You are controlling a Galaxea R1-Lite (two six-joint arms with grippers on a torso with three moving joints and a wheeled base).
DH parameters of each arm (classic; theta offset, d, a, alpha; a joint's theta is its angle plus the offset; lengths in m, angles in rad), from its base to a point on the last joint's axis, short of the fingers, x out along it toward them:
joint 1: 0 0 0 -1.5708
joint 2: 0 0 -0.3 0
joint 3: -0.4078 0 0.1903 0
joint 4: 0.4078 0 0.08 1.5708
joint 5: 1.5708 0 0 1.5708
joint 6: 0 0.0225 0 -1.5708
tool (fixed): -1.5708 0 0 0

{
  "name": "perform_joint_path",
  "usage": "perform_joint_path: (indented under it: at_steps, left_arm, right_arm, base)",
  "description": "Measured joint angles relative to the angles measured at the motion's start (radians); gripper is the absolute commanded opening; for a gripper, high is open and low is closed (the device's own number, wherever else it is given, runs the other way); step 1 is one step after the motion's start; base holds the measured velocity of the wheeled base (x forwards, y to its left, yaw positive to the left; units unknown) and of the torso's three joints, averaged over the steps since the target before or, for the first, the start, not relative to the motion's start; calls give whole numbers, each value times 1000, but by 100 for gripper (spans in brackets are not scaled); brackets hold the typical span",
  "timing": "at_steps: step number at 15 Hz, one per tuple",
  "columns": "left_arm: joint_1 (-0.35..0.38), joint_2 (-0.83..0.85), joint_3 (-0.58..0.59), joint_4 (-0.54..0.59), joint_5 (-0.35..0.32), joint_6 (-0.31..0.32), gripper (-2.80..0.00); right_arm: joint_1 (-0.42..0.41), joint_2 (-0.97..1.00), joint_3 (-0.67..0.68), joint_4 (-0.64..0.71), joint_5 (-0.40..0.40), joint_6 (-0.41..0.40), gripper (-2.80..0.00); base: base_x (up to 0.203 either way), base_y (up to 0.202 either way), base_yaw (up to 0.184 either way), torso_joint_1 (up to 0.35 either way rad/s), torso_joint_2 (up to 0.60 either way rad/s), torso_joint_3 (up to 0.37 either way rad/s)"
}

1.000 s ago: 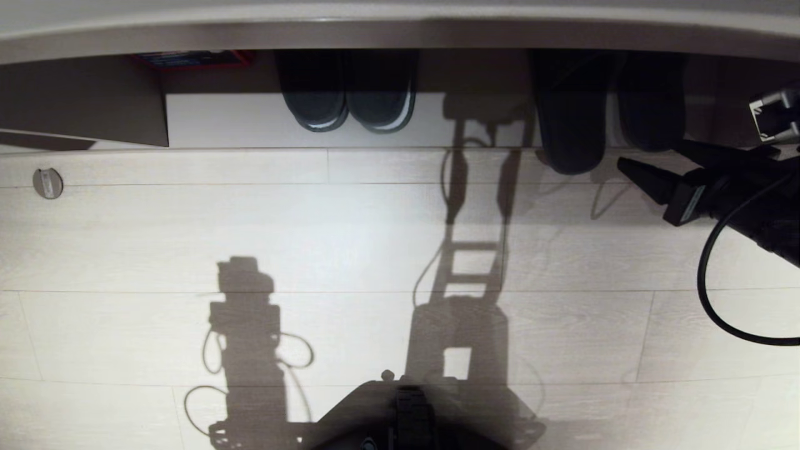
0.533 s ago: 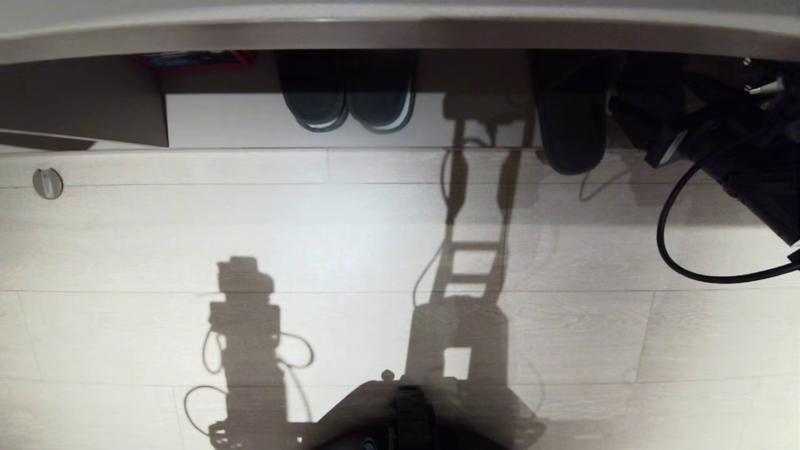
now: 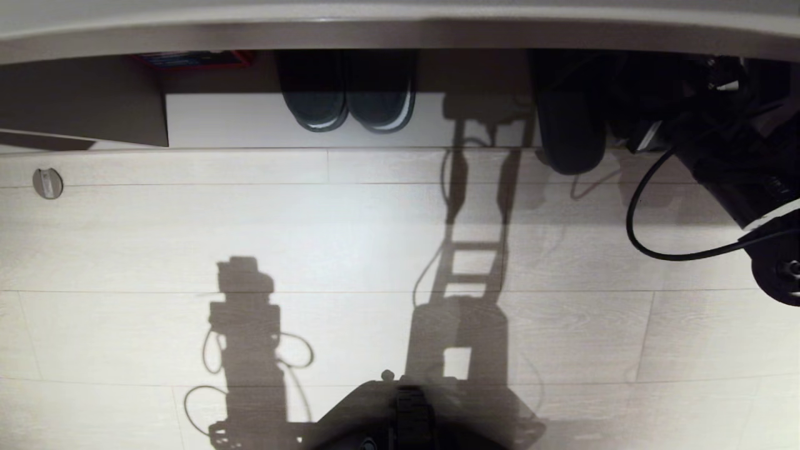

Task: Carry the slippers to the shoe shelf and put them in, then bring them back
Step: Pick up the slippers in the shoe cabinet

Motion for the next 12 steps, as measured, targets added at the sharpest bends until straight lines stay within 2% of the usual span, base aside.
perform_joint_path:
  at_steps: [4,10,11,12]
  left_arm:
    - [0,0,0,0,0,0,-280]
    - [0,0,0,0,0,0,-280]
    - [0,0,0,0,0,0,-280]
    - [0,0,0,0,0,0,-280]
  right_arm:
    - [11,101,-89,-136,-41,8,0]
    - [34,229,-261,-181,-78,57,0]
    - [34,247,-282,-187,-91,58,-63]
    - [35,266,-298,-201,-102,63,-280]
  base:
    - [0,0,0,0,0,0]
    - [0,0,0,0,0,0]
    - [0,0,0,0,0,0]
    - [0,0,0,0,0,0]
